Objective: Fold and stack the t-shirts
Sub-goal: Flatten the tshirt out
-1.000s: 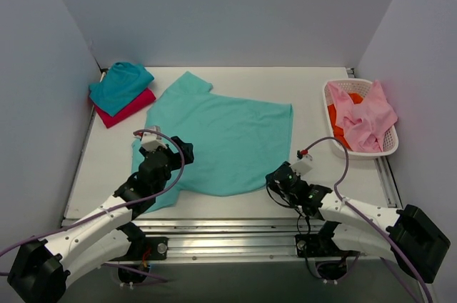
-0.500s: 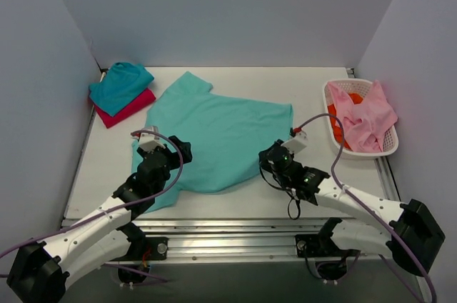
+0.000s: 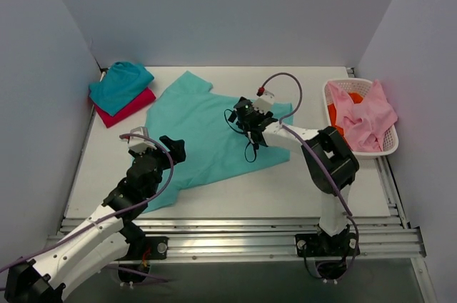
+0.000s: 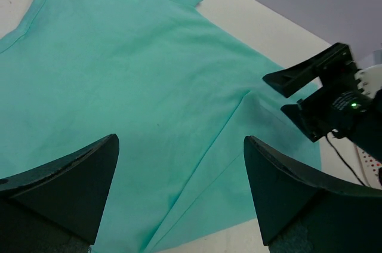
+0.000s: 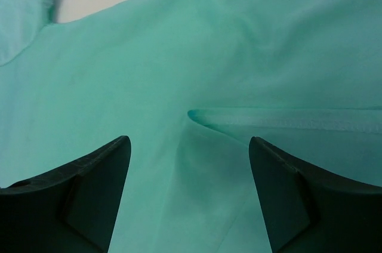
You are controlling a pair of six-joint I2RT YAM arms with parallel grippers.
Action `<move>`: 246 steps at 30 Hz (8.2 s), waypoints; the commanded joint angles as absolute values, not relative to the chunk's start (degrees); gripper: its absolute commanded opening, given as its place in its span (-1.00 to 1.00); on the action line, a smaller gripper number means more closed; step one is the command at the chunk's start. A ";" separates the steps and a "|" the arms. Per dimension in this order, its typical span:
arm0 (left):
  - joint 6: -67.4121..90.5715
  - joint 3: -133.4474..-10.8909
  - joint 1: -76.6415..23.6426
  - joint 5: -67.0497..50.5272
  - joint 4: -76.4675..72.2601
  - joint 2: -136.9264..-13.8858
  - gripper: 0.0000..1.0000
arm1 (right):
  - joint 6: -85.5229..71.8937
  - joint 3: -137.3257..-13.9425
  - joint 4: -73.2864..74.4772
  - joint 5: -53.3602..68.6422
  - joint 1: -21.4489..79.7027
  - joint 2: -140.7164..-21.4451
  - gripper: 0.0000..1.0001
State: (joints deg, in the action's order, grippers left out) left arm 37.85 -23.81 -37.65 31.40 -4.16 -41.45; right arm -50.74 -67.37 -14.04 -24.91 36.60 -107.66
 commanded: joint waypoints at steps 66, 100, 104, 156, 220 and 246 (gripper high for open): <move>37.71 -21.09 -36.47 30.50 -5.45 -38.76 0.88 | -46.23 -67.85 -12.75 -21.97 39.20 -116.12 -1.00; 38.58 -21.88 -36.39 28.83 -3.60 -37.35 0.88 | -51.67 -48.35 1.48 -29.44 46.32 -80.70 -0.89; 38.76 -21.97 -36.47 28.39 -3.52 -37.53 0.88 | -53.43 -45.27 3.16 -30.32 47.81 -76.91 -0.83; 38.85 -20.04 -36.39 29.79 -3.96 -38.23 0.88 | -45.97 -51.06 -8.70 -31.11 41.22 -97.82 -0.52; 38.41 -19.69 -36.39 30.41 -7.21 -42.19 0.88 | -46.32 -49.92 -9.93 -28.47 41.04 -99.76 -0.88; 38.67 -19.95 -36.39 29.62 -6.06 -40.78 0.88 | -48.16 -50.54 -1.06 -34.72 46.49 -89.74 -1.00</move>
State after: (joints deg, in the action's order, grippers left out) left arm 39.55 -19.42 -36.64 29.71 -4.10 -41.06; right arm -46.87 -49.98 -3.92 -31.35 45.30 -93.49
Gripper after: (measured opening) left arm 0.941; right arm 0.008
